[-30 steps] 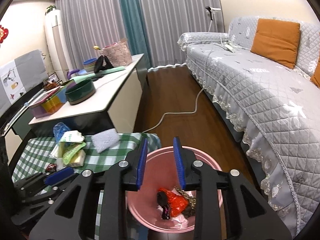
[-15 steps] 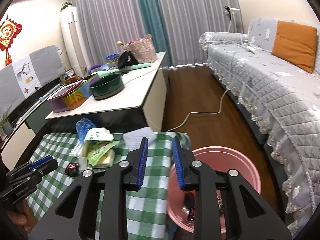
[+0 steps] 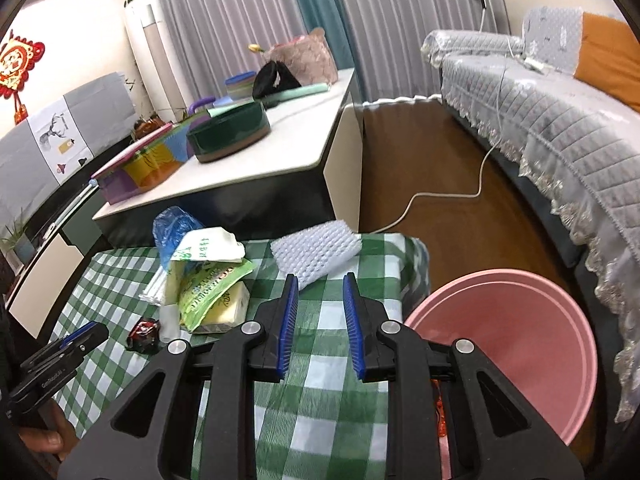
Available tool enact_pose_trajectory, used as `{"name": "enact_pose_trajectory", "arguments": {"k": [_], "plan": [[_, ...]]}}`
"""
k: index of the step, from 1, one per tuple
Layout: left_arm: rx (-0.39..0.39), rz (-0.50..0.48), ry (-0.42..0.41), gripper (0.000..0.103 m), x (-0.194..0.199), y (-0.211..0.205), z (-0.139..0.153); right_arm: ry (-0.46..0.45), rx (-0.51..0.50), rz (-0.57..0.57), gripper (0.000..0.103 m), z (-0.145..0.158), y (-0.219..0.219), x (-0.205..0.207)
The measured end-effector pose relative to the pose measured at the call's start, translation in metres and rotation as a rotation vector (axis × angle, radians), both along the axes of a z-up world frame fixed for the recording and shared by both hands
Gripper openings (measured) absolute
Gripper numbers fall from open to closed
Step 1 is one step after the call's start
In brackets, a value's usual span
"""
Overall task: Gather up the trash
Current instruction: 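Grasp the red-black snack wrapper with the left gripper while the right gripper reaches the bubble wrap, then lift the wrapper with the left gripper while the right gripper lifts the bubble-wrap roll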
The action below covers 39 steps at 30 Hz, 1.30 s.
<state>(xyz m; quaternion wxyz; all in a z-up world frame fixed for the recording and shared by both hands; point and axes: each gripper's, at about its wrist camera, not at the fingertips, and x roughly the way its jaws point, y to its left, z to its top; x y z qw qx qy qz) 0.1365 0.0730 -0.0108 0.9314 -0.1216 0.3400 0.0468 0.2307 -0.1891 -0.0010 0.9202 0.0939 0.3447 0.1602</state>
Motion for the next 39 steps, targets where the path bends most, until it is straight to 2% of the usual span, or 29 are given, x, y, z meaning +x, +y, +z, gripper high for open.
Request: {"name": "enact_pose_trajectory", "arguments": {"k": [2,4,7,12,15,29,33,36,38,39], "plan": [[-0.014,0.027,0.014,0.034,0.006,0.007,-0.007,0.013,-0.007,0.002,0.024,-0.009,0.005,0.008],[-0.015,0.047,0.026,0.047,0.010,0.011,-0.013,0.026,-0.020,0.001,0.027,-0.018,0.008,0.016],[-0.016,0.082,0.057,0.055,0.018,0.019,-0.023,0.058,-0.012,0.005,0.027,-0.031,0.011,0.028],[-0.038,0.096,0.103,0.060,0.028,0.024,-0.039,0.088,-0.004,0.016,0.028,-0.043,0.019,0.042],[-0.056,0.097,0.111,0.063,0.031,0.025,-0.043,0.095,0.001,0.022,0.037,-0.048,0.026,0.048],[-0.100,0.075,0.151,0.063,0.048,0.023,-0.055,0.131,0.035,0.030,0.041,-0.061,0.049,0.082],[-0.081,0.069,0.170,0.054,0.050,0.019,-0.055,0.165,0.029,0.012,0.042,-0.068,0.052,0.090],[-0.080,0.073,0.175,0.051,0.050,0.019,-0.055,0.174,0.029,-0.002,0.042,-0.069,0.050,0.092],[-0.073,0.075,0.177,0.048,0.050,0.018,-0.054,0.180,0.030,-0.007,0.036,-0.070,0.050,0.092],[-0.072,0.076,0.177,0.046,0.050,0.018,-0.054,0.180,0.030,-0.005,0.028,-0.070,0.050,0.093]]}}
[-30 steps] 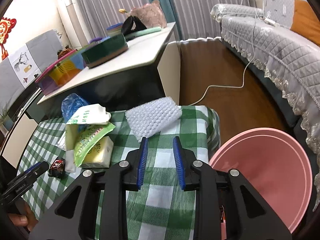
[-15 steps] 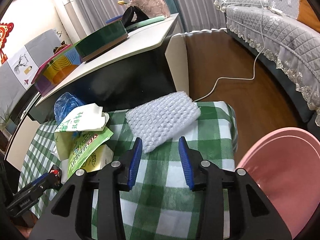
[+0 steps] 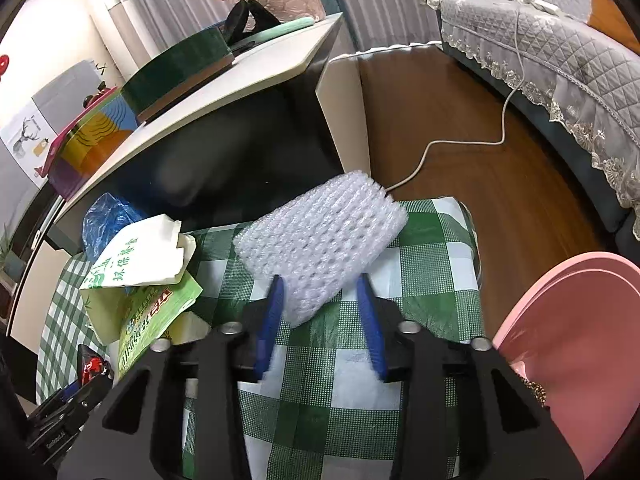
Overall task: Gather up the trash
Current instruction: 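Lift the wrapper with the left gripper while the right gripper lifts the bubble-wrap roll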
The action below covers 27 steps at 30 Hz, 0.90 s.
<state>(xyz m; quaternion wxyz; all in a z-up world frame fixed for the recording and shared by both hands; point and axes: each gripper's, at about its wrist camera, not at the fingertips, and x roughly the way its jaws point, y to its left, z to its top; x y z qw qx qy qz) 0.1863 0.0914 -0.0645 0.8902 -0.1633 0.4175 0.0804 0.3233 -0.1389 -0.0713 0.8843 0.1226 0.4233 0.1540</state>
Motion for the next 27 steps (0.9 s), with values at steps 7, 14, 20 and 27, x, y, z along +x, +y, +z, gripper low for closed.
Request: {"name": "enact_pose_trajectory", "arguments": {"k": [7,14,20,27], "plan": [[0.010,-0.003,-0.011,0.044,-0.002,0.001,0.004,-0.036,-0.035,0.026,0.005,0.006,0.002,-0.008],[0.024,-0.002,-0.043,0.043,-0.007,0.000,0.016,-0.104,-0.061,0.045,0.004,0.031,0.001,-0.024],[0.034,-0.005,-0.072,0.043,-0.014,-0.004,0.026,-0.145,-0.084,0.061,0.004,0.050,-0.005,-0.040],[0.049,-0.011,-0.102,0.043,-0.023,-0.012,0.037,-0.192,-0.114,0.068,0.004,0.073,-0.016,-0.066]]}}
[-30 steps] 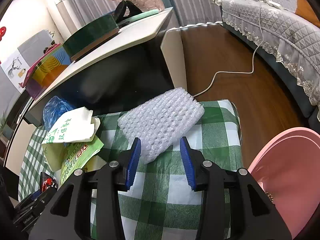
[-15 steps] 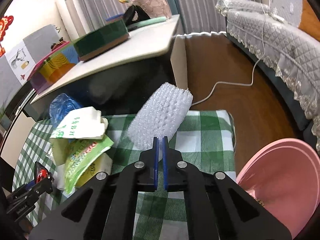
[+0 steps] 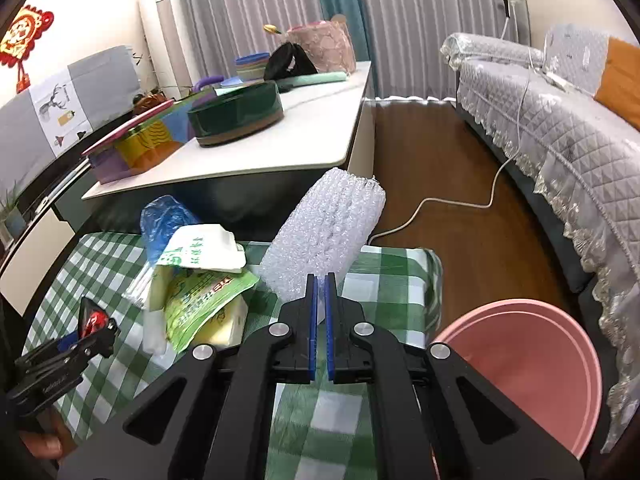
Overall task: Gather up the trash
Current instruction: 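Lift the wrapper with the left gripper while the right gripper lifts the bubble-wrap roll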
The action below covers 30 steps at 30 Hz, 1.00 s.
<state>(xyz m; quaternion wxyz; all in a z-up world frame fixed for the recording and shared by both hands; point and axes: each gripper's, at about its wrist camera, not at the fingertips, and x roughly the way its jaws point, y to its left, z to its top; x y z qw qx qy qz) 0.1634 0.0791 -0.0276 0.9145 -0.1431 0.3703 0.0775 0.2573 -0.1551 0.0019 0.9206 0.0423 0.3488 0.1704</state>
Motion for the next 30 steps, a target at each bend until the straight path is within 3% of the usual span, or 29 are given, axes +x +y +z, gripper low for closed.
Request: {"name": "enact_pose_trajectory", "arguments": {"k": [18,30], "plan": [[0.048,-0.067,-0.088,0.043,-0.025,-0.037,0.029,-0.055,-0.072,-0.010,0.004,0.029,-0.038,-0.069],[0.074,-0.132,-0.122,0.043,-0.031,-0.069,0.039,-0.086,-0.062,-0.043,0.004,0.049,-0.061,-0.091]]}}
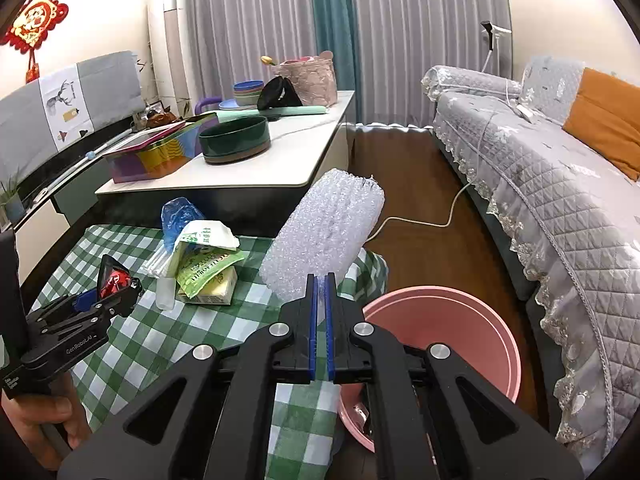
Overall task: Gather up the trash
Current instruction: 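Lift the wrapper with the left gripper while the right gripper lifts the bubble-wrap roll, then carry the wrapper over the pink bucket and open the left gripper while the right drops the bubble wrap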
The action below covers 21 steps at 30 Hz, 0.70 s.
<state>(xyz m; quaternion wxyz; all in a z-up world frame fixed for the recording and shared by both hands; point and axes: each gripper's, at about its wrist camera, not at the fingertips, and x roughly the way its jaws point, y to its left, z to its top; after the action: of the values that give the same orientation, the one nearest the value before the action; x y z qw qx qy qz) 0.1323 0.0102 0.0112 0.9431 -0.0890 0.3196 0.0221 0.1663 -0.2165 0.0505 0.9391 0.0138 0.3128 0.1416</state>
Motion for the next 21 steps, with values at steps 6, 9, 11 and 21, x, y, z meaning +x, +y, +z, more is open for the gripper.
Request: {"name": "enact_pose_trajectory", "arguments": {"k": [6,9,11,21], "plan": [[0.003,-0.041,-0.014,0.043,-0.001,-0.016,0.002,-0.010,0.004,-0.025,0.004,0.005,-0.014,-0.005],[0.001,-0.057,-0.012,0.043,0.001,-0.022,0.000,-0.014,0.002,-0.036,0.004,0.006,-0.020,-0.006],[-0.002,-0.066,-0.010,0.043,0.003,-0.026,-0.001,-0.020,-0.005,-0.042,0.004,0.007,-0.024,-0.008],[-0.006,-0.128,-0.010,0.043,0.011,-0.053,-0.005,-0.013,-0.015,-0.094,0.004,0.004,-0.052,-0.005]]}}
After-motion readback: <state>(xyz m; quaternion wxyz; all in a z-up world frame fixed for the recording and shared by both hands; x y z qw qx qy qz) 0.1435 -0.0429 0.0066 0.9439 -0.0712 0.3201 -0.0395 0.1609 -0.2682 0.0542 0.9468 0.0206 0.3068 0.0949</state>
